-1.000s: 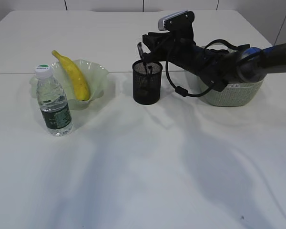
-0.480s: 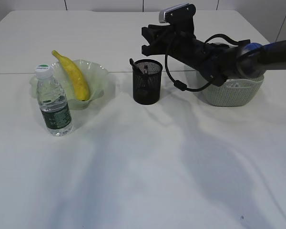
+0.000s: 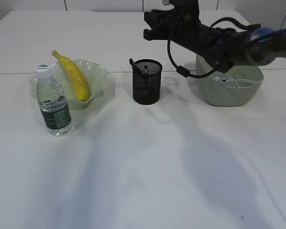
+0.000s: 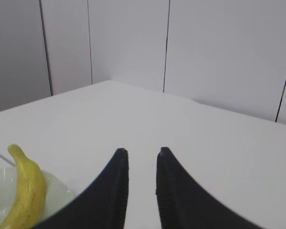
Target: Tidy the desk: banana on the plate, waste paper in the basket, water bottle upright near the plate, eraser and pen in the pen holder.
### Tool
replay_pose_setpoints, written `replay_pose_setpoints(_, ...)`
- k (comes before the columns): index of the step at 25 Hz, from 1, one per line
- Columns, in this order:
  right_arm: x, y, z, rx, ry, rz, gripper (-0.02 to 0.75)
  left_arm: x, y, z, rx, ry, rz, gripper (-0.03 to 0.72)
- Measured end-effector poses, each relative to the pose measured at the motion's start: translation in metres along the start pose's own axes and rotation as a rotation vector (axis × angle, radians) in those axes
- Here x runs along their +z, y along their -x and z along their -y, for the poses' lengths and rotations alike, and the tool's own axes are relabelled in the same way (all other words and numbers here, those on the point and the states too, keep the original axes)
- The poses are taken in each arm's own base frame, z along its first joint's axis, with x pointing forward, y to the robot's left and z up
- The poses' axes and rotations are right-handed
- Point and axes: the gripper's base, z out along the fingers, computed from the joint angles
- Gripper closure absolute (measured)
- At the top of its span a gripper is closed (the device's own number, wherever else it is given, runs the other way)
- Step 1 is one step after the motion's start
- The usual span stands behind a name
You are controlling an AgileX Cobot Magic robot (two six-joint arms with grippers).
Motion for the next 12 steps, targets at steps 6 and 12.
replay_pose_setpoints(6, -0.009, 0.049, 0.002, -0.022, -0.019, 0.062, 0.581, 0.0, 0.004, -0.004, 0.08, 0.04, 0.043, 0.217)
replay_pose_setpoints(12, -0.023, 0.096, 0.006, -0.025, -0.063, 0.079, 0.581, 0.0, 0.005, -0.003, 0.117, 0.04, 0.054, 0.218)
